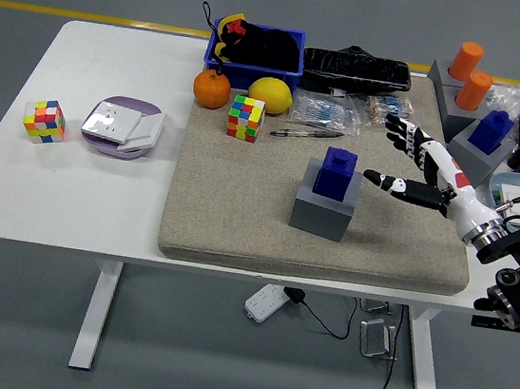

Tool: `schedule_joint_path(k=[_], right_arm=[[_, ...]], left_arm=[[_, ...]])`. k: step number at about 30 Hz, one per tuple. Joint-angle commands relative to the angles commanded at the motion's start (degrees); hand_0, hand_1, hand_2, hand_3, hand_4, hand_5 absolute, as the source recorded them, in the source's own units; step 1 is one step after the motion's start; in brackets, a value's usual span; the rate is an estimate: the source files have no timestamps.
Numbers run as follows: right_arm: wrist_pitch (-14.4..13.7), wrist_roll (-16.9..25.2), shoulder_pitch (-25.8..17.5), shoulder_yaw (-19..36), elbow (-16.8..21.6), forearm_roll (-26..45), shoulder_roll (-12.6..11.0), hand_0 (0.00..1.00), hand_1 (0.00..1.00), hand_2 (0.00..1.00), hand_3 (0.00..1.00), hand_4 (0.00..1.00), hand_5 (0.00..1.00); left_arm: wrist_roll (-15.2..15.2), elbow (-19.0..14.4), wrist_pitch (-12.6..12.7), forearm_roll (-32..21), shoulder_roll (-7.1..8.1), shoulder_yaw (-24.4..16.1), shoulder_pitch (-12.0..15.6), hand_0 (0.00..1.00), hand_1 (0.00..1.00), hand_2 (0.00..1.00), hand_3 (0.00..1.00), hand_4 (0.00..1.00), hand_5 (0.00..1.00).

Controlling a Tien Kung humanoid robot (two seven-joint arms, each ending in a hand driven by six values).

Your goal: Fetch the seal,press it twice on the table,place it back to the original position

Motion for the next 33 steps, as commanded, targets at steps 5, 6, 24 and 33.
schedule_joint_path(k=[5,6,24,33], right_arm=[[-0.52,-0.22,-2.55,5.57,0.38,-0.38,-1.34,0.969,0.951,0.947,0.955,0.998,0.403],[-0.45,-0.28,-2.86,6.33,0.32,-0.4,-1.49,0.907,0.899,0.881,0.88,0.998,0.38],[-0.07,-1.85,-12.9,30.9,1.38,-4.43,-2.58,0.829,0.765,0.74,0.728,0.998,0.307],[-0.39,-2.57,-14.81,36.99,2.44,-6.13,-1.76,0.822,0.744,0.722,0.716,0.998,0.292]], left_arm=[[-0.02,-0.04,-0.01,0.29,-0.04,-0.35,-0.18,0.815,0.813,0.786,0.836,0.793,0.4],[-0.01,-0.05,-0.02,0.31,-0.03,-0.36,-0.22,0.815,0.813,0.787,0.836,0.793,0.4],[-0.04,0.06,0.1,0.79,-0.06,-1.38,-0.07,0.815,0.813,0.788,0.835,0.792,0.4],[-0.04,0.14,0.17,0.77,-0.27,-1.6,-0.07,0.815,0.813,0.788,0.835,0.793,0.402]])
